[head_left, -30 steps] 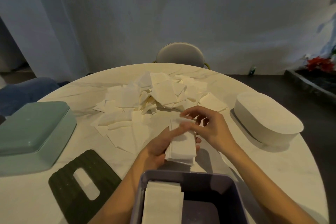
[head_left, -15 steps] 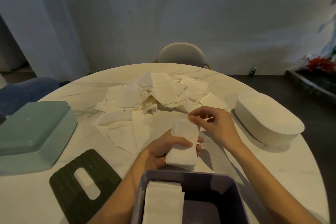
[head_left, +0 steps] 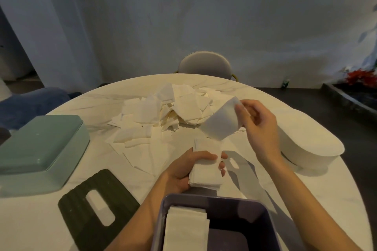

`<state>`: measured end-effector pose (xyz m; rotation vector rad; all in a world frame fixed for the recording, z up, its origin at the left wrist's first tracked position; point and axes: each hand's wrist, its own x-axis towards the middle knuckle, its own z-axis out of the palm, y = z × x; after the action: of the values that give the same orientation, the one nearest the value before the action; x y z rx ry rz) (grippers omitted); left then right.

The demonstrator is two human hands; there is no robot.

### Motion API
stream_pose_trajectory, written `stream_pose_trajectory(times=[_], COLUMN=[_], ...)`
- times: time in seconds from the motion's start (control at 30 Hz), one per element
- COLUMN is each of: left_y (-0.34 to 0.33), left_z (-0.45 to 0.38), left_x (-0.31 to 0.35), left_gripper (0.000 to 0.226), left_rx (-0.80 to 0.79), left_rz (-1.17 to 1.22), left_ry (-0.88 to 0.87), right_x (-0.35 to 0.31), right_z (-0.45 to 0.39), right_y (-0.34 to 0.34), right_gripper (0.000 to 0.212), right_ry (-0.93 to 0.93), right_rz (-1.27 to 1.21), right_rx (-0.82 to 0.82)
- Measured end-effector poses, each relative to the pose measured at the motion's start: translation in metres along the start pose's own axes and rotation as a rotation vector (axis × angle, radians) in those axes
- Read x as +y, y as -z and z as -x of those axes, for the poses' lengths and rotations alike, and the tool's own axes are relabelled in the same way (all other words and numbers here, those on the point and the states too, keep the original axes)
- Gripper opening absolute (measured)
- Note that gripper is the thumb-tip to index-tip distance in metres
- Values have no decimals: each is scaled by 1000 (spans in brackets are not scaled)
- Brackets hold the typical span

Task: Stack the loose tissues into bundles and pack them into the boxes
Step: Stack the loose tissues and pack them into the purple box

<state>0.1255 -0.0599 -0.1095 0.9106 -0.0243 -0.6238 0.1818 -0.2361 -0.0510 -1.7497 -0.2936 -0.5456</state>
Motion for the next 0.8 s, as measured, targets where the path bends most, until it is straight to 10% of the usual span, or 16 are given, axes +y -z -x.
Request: stream_pose_trajectory(times=[0.3,0.8], left_y=[1,-6], left_z=[-9,-4], left_x=[3,2], left_gripper=[48,66], left_rx=[145,157], left_rz=[236,174], left_ry=[-58,-100], right_x=[-5,10], right_z=[12,27], right_y=[-2,-8], right_gripper=[21,28], right_ry=[-160,156], right_rz=[-60,260], right_rx=[-572,-437])
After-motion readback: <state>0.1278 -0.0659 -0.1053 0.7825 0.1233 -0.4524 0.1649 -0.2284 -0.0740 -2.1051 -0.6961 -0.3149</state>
